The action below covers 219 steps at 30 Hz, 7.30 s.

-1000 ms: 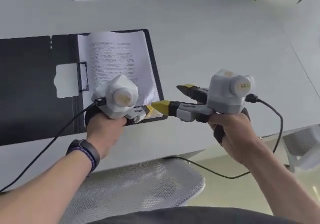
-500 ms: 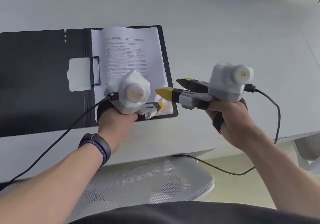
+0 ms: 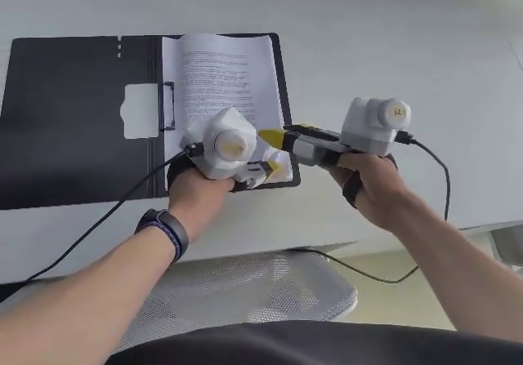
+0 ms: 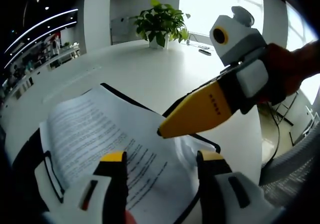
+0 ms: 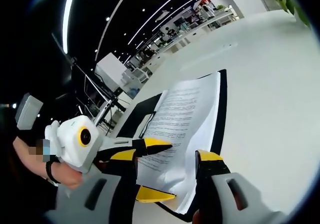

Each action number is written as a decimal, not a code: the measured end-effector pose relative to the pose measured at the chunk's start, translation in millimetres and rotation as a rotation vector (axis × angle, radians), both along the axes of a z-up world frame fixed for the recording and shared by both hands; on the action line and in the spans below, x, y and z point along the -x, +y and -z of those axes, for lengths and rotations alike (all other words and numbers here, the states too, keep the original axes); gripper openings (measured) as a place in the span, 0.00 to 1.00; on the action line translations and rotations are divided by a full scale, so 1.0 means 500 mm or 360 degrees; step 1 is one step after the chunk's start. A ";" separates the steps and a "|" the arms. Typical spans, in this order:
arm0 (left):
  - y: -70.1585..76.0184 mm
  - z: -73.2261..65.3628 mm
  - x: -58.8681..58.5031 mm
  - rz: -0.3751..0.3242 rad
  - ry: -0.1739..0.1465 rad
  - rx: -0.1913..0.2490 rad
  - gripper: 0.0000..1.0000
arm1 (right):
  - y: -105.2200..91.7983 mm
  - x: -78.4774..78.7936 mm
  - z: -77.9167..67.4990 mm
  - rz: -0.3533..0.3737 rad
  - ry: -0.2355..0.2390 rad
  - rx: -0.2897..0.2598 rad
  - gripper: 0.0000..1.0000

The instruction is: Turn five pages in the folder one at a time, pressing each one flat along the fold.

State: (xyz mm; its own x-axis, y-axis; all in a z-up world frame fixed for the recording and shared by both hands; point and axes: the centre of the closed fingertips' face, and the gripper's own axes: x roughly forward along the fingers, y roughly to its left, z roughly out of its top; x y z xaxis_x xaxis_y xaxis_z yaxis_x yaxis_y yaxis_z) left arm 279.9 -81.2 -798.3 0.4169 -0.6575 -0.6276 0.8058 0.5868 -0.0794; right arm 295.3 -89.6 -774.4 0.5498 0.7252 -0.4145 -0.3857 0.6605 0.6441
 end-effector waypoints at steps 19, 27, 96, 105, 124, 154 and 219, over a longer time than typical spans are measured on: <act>-0.003 -0.002 0.002 -0.0012 0.0011 0.0010 0.57 | -0.002 -0.021 0.013 0.0132 0.0084 -0.0145 0.05; -0.003 -0.001 0.002 -0.0004 0.0016 0.0005 0.57 | -0.004 -0.021 0.012 0.0160 0.0113 -0.0172 0.02; 0.380 -0.141 -0.009 -0.0439 -0.0099 0.0107 0.76 | 0.139 -0.054 -0.241 0.0181 -0.0157 -0.0462 0.00; 0.469 -0.148 0.005 -0.0568 -0.0116 0.0117 0.77 | 0.215 -0.054 -0.281 0.0013 -0.0209 -0.0484 0.00; 0.569 -0.176 0.030 -0.0703 -0.0150 0.0139 0.78 | 0.412 -0.058 -0.284 -0.0285 -0.0188 -0.0530 0.00; 0.661 -0.234 0.068 -0.0859 -0.0186 0.0186 0.80 | 0.622 -0.053 -0.127 -0.0514 0.0097 -0.0394 0.00; 0.678 -0.230 0.059 -0.0894 -0.0158 0.0166 0.81 | 0.656 -0.051 0.075 -0.0509 0.0405 -0.0294 0.08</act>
